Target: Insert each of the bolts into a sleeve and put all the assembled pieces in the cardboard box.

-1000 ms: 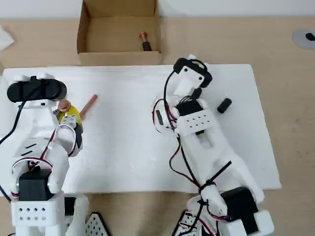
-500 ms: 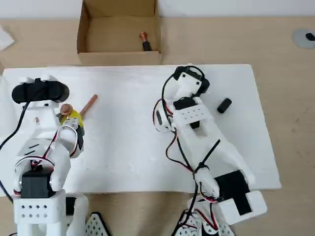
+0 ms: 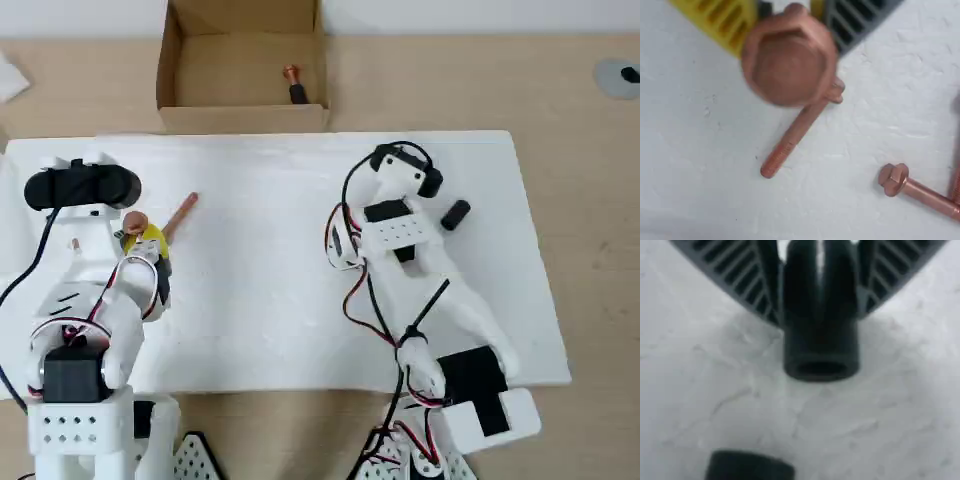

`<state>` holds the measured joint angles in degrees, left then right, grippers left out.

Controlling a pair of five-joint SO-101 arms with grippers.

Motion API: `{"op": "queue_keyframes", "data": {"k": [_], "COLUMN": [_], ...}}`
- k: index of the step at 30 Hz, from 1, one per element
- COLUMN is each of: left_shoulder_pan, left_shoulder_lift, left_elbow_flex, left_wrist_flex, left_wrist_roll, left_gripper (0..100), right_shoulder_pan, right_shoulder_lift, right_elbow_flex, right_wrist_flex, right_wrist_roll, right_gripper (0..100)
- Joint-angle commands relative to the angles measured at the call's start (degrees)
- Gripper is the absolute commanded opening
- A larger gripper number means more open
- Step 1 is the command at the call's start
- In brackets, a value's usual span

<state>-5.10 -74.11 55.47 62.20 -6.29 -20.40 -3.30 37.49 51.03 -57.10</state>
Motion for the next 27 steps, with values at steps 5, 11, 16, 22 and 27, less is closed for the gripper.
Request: {"op": "queue_keyframes", "data": {"k": [5,11,16,22,27], "left_shoulder_pan": [-0.8,-0.8,-0.7,-0.7,-0.9], "left_shoulder_lift": [-0.9,-0.9,-0.9,-0.9,-0.6], "left_elbow_flex": [-0.8,-1.1,-5.0,-7.3,-7.5], "left_wrist_flex": [-1.2,-1.8,-1.8,-1.8,-2.2], "left_wrist_roll": [0.3,0.3,0.4,0.4,2.7], "left_gripper": [1,1,1,1,1], "right_shoulder_pan": [-0.9,-0.9,-2.9,-6.4,-5.3], "right_shoulder_lift": [-0.3,-4.4,-14.4,-29.1,-42.9], "right_elbow_flex": [-2.1,-9.6,-19.7,-19.7,-7.8], "right_wrist_flex": [-1.9,4.7,11.5,12.4,11.2], "right_wrist_roll": [1.7,10.1,22.5,38.6,46.1], "right_gripper": [1.0,1.0,1.0,1.0,1.0]}}
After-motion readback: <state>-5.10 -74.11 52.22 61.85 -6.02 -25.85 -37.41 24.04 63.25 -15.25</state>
